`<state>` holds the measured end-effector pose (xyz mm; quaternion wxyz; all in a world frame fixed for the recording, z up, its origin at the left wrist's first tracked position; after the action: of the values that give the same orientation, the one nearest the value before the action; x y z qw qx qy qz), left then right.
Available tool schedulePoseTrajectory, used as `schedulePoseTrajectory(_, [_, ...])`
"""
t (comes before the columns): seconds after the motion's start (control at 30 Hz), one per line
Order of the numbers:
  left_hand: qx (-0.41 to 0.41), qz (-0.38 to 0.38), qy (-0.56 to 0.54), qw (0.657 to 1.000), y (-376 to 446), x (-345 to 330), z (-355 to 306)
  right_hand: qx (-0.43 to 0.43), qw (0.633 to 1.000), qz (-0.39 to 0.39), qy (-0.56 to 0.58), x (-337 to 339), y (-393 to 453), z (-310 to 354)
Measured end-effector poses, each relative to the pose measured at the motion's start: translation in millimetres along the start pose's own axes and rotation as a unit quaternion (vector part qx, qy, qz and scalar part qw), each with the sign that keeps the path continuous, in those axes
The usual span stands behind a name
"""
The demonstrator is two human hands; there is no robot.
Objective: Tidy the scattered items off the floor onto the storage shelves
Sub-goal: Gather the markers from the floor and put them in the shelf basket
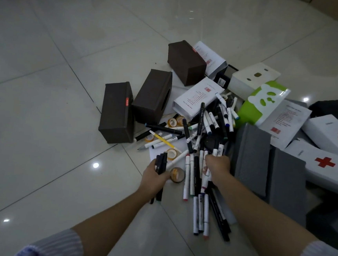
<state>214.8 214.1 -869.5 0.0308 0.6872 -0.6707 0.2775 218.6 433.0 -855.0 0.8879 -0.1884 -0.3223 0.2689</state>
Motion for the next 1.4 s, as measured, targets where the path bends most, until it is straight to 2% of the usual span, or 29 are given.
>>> schedulePoseTrajectory(0.17, [0.075, -0.013, -0.056, 0.996, 26.1, 6.1, -9.8, 0.097, 0.989, -0.003, -0.114, -3.4, -8.1, -1.2])
schedulePoseTrajectory(0.23, [0.079, -0.012, -0.06, 0.995, 33.7, 0.9, -16.4, 0.15, 0.974, -0.008, -0.167, -5.5, -9.7, -1.3])
schedulePoseTrajectory(0.33, [0.011, -0.024, 0.042, 0.999, 40.6, -9.3, -22.9, 0.179, 0.959, -0.017, -0.217, -5.3, -8.5, -1.4])
schedulePoseTrajectory(0.4, [-0.039, -0.031, 0.138, 0.989, 42.5, -16.5, -26.1, 0.181, 0.958, -0.017, -0.223, -5.7, -6.3, -4.3])
schedulePoseTrajectory(0.5, [-0.11, -0.001, 0.215, 0.97, 44.4, -28.3, -33.1, 0.184, 0.957, -0.004, -0.223, -8.3, -5.6, -7.7])
schedulePoseTrajectory(0.63, [-0.159, 0.006, 0.278, 0.947, 48.5, -35.0, -34.5, 0.174, 0.964, 0.013, -0.201, -10.6, -1.8, -14.0])
schedulePoseTrajectory(0.77, [-0.19, 0.005, 0.295, 0.936, 47.5, -39.1, -37.4, 0.17, 0.969, 0.015, -0.18, -11.9, 2.6, -15.1])
schedulePoseTrajectory(0.9, [-0.182, -0.004, 0.299, 0.937, 46.6, -36.2, -38.4, 0.157, 0.98, 0.02, -0.116, -8.8, 3.8, -6.9])
schedulePoseTrajectory(0.97, [-0.159, -0.017, 0.278, 0.947, 46.1, -29.7, -37.8, 0.118, 0.991, 0.032, -0.061, -6.5, 3.4, -3.2])
schedulePoseTrajectory(1.07, [-0.112, -0.007, 0.222, 0.969, 46.7, -16.9, -32.1, 0.007, 0.995, 0.084, 0.057, -2.9, -0.8, 1.1])
schedulePoseTrajectory(1.13, [-0.03, 0.021, 0.136, 0.99, 45.1, -6.5, -25.7, -0.046, 0.988, 0.119, 0.091, -2.1, -5.4, 0.8])
schedulePoseTrajectory(1.17, [0.028, 0.038, 0.06, 0.997, 42.4, -0.9, -23.2, -0.065, 0.984, 0.134, 0.097, -3.0, -6.9, -0.9])
schedulePoseTrajectory(1.2, [0.092, 0.056, -0.025, 0.994, 37.4, 4.0, -22.1, -0.08, 0.98, 0.15, 0.102, -4.1, -10.2, -2.3])
schedulePoseTrajectory(1.27, [0.203, 0.101, -0.184, 0.956, 22.1, 9.8, -25.2, -0.099, 0.97, 0.182, 0.13, -8.3, -18.0, -2.3])
schedulePoseTrajectory(1.33, [0.251, 0.131, -0.26, 0.923, 9.7, 14.8, -30.5, -0.116, 0.959, 0.207, 0.156, -12.4, -27.4, 0.2])
schedulePoseTrajectory(1.4, [0.261, 0.151, -0.303, 0.904, 2.1, 20.4, -34.8, -0.133, 0.948, 0.231, 0.173, -15.5, -37.6, 3.2])
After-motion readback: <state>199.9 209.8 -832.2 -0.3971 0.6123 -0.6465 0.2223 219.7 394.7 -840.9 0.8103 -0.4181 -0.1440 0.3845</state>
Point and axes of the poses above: each hand's wrist, its own y-axis towards the middle knuckle, its own x-axis out of the back of the hand, z = x × y, the point moved 4 cm from there along y, towards the middle knuckle, and after that the axes turned 13 degrees about -z, right-handed, at the moved point
